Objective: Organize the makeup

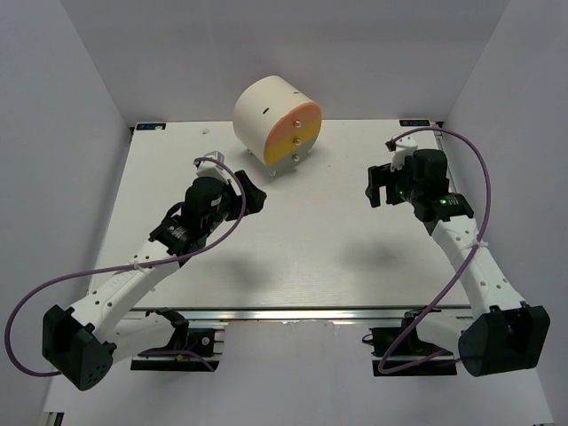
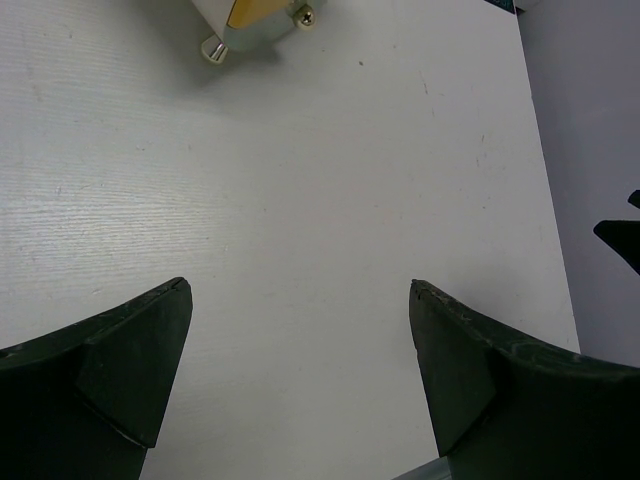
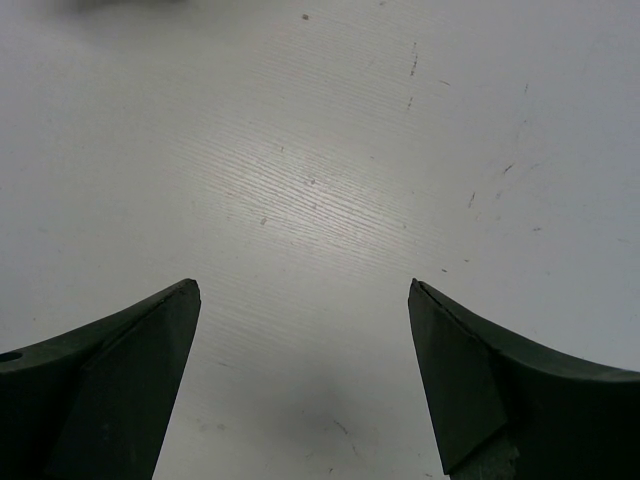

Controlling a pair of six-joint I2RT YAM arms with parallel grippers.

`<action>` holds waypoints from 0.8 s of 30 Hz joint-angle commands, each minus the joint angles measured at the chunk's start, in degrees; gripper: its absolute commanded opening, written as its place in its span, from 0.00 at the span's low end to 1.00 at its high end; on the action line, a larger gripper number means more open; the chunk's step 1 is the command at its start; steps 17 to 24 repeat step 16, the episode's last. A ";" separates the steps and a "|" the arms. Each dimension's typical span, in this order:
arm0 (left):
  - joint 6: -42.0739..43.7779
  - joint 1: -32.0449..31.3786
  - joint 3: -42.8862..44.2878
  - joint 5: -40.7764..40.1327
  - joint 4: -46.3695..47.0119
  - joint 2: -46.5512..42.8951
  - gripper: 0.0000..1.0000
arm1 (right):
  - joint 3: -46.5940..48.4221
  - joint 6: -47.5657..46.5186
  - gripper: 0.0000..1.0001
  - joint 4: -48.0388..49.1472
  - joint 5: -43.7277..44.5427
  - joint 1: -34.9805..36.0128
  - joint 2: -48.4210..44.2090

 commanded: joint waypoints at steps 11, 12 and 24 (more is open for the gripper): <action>1.08 0.29 0.90 0.77 1.64 -0.08 0.98 | -1.98 1.14 0.89 2.79 1.30 -0.92 -2.28; 1.08 0.29 0.90 0.77 1.64 0.00 0.98 | -2.07 1.23 0.89 2.88 1.21 -0.92 -2.36; 1.08 0.29 0.90 0.86 1.82 0.09 0.98 | -2.60 1.49 0.89 3.14 1.47 -1.18 -2.54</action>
